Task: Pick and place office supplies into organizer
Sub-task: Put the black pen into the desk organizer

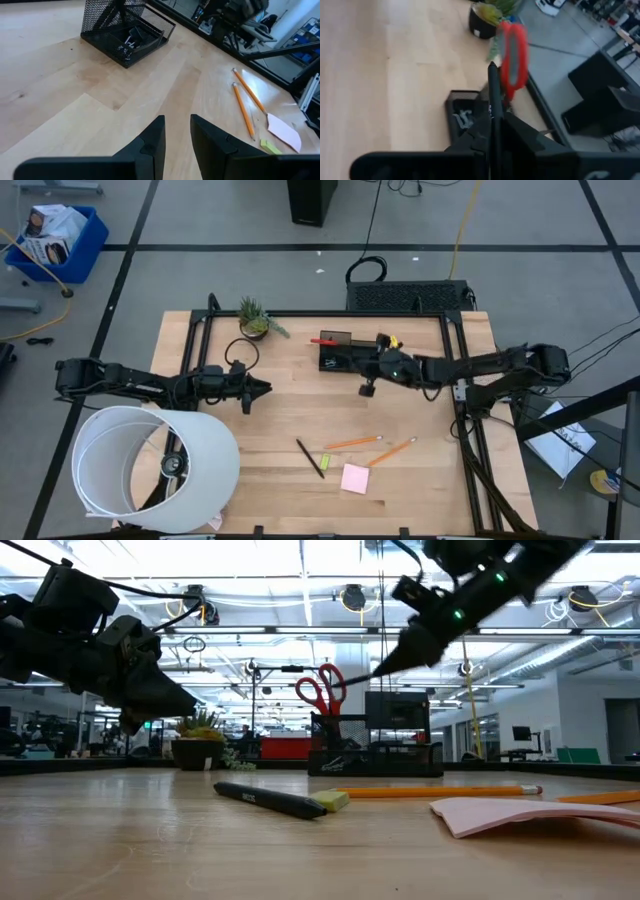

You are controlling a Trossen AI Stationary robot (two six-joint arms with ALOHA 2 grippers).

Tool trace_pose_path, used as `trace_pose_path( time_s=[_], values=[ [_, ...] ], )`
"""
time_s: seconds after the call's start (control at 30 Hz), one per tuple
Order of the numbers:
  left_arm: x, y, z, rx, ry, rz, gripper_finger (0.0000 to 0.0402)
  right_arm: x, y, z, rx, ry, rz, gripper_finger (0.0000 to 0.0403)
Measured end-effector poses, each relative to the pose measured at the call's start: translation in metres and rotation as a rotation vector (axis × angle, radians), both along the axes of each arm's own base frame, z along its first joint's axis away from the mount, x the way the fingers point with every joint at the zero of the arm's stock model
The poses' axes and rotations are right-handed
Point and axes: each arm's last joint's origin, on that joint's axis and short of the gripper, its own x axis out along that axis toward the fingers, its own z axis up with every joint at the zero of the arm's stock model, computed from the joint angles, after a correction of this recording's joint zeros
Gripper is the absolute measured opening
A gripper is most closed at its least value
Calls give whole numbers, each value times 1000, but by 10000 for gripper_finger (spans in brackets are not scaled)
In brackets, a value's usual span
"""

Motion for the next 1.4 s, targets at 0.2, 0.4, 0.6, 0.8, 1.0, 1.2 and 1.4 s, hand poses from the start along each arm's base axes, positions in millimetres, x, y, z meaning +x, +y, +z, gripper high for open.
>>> trace_pose_path(
  time_s=[0.2,0.4,0.6,0.8,1.0,1.2,1.4],
  values=[
    [0,0,0,-5,0,-7,93,9,-12,37,-31,87,-18,26],
    [0,-1,0,-9,4,-17,93,16,-14,63,-86,52,4,38],
    [0,-1,0,-9,4,-17,93,10,-23,69,-121,181,-49,26],
    [0,-1,0,-9,3,-16,93,3,-37,67,-75,266,-88,40],
    [0,-1,0,-7,-4,-16,93,4,-45,59,-26,299,-30,28],
    [0,0,1,-3,-12,-17,93,12,-50,45,-67,393,22,36],
    [1,0,3,9,-27,-19,93,27,-52,26,-152,508,112,34]
  ],
)
